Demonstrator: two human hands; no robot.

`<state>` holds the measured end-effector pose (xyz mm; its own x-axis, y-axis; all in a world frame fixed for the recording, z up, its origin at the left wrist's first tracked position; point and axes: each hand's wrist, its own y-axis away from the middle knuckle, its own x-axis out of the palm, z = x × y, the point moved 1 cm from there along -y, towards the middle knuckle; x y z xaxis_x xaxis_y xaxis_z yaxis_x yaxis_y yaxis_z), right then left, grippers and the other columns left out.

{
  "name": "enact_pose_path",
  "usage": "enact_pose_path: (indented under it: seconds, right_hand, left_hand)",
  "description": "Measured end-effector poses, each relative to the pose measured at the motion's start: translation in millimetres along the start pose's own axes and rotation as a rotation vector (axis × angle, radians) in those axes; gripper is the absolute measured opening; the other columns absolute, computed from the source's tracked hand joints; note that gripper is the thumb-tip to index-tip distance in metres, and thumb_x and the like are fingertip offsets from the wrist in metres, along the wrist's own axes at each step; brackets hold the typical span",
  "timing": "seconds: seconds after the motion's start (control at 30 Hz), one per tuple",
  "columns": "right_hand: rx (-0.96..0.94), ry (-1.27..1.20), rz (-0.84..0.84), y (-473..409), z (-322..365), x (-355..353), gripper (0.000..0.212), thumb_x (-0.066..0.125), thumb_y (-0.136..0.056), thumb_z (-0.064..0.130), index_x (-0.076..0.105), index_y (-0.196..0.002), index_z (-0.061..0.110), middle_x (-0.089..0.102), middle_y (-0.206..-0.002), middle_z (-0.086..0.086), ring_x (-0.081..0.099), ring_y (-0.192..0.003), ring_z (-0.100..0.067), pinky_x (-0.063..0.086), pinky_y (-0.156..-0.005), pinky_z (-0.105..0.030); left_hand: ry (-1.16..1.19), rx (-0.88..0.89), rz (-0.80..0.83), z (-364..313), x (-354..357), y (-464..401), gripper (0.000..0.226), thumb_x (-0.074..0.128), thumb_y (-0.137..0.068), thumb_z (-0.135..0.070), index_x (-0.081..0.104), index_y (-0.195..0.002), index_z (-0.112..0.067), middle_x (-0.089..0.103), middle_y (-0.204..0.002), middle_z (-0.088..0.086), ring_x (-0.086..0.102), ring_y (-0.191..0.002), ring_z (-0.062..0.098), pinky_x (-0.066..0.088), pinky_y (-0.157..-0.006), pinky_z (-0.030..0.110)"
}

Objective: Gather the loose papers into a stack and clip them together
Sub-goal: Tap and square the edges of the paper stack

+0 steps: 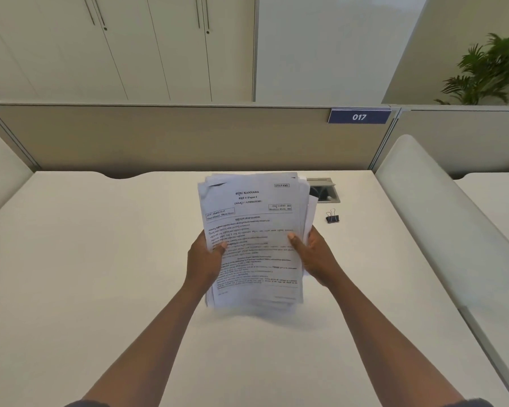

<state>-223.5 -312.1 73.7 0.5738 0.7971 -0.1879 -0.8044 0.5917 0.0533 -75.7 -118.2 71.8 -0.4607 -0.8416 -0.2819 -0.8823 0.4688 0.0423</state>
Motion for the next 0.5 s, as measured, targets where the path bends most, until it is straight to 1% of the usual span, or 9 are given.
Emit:
enact_pose_path:
  seconds: [0.07, 0.13, 0.17, 0.23, 0.3, 0.4, 0.43, 0.5]
  right_hand:
    - [0.01, -0.013, 0.033, -1, 4, -4, 0.033, 0.057, -0.096, 0.036, 0.052, -0.127, 0.026, 0.069, -0.12, -0.003, 0.07, -0.103, -0.023, 0.059, -0.084, -0.049]
    - [0.054, -0.102, 0.057, -3, 6, -9, 0.034, 0.058, -0.097, 0.03, 0.05, -0.129, 0.023, 0.067, -0.124, -0.007, 0.069, -0.106, -0.026, 0.058, -0.086, -0.051]
    - [0.084, -0.158, 0.073, -4, 6, -11, 0.036, 0.058, -0.097, 0.027, 0.05, -0.131, 0.02, 0.067, -0.125, -0.008, 0.069, -0.108, -0.027, 0.057, -0.089, -0.052]
    - [0.135, -0.27, 0.116, -4, 4, -13, 0.038, 0.057, -0.098, 0.021, 0.049, -0.134, 0.014, 0.067, -0.127, -0.009, 0.067, -0.112, -0.03, 0.054, -0.093, -0.052]
    - [0.186, -0.361, 0.154, -3, 4, -12, 0.039, 0.056, -0.099, 0.018, 0.049, -0.136, 0.01, 0.066, -0.128, -0.011, 0.065, -0.114, -0.032, 0.054, -0.094, -0.051]
    - [0.248, -0.42, 0.175, -1, 3, -12, 0.041, 0.056, -0.098, 0.02, 0.049, -0.138, 0.01, 0.065, -0.129, -0.015, 0.063, -0.116, -0.036, 0.05, -0.097, -0.057]
    - [0.268, -0.431, 0.184, -1, 2, -13, 0.042, 0.057, -0.098, 0.021, 0.049, -0.138, 0.009, 0.064, -0.129, -0.016, 0.063, -0.117, -0.037, 0.048, -0.098, -0.059]
    - [0.319, -0.456, 0.221, 1, -1, -16, 0.044, 0.058, -0.098, 0.023, 0.049, -0.138, 0.01, 0.063, -0.13, -0.018, 0.061, -0.118, -0.04, 0.046, -0.1, -0.062]
  left_hand:
    - [0.063, -0.037, 0.053, 0, -6, -4, 0.021, 0.064, -0.091, -0.011, 0.062, -0.109, -0.022, 0.072, -0.107, -0.002, 0.069, -0.096, 0.022, 0.057, -0.086, 0.04]
    - [0.143, -0.088, 0.123, -3, -12, -6, 0.02, 0.066, -0.09, -0.01, 0.063, -0.102, -0.026, 0.073, -0.103, -0.002, 0.071, -0.094, 0.023, 0.058, -0.085, 0.042]
    - [0.194, -0.12, 0.159, -4, -14, -6, 0.019, 0.066, -0.09, -0.01, 0.063, -0.102, -0.025, 0.074, -0.103, 0.0, 0.072, -0.094, 0.025, 0.059, -0.084, 0.044]
    - [0.302, -0.189, 0.238, -4, -16, -7, 0.021, 0.066, -0.091, -0.012, 0.063, -0.109, -0.022, 0.074, -0.109, 0.007, 0.072, -0.098, 0.031, 0.058, -0.085, 0.049]
    - [0.426, -0.261, 0.331, -2, -17, -5, 0.031, 0.065, -0.091, -0.011, 0.06, -0.121, -0.018, 0.072, -0.117, 0.01, 0.07, -0.104, 0.034, 0.057, -0.087, 0.053]
    - [0.515, -0.318, 0.447, 6, -17, -3, 0.049, 0.073, -0.083, -0.016, 0.055, -0.129, -0.016, 0.069, -0.123, 0.013, 0.067, -0.11, 0.038, 0.052, -0.091, 0.06]
    - [0.52, -0.32, 0.462, 8, -16, -2, 0.052, 0.075, -0.081, -0.015, 0.055, -0.129, -0.016, 0.068, -0.123, 0.014, 0.066, -0.11, 0.04, 0.051, -0.091, 0.061]
    - [0.518, -0.314, 0.432, 11, -14, -2, 0.044, 0.068, -0.088, -0.008, 0.055, -0.129, -0.016, 0.069, -0.123, 0.014, 0.067, -0.109, 0.039, 0.053, -0.09, 0.058]
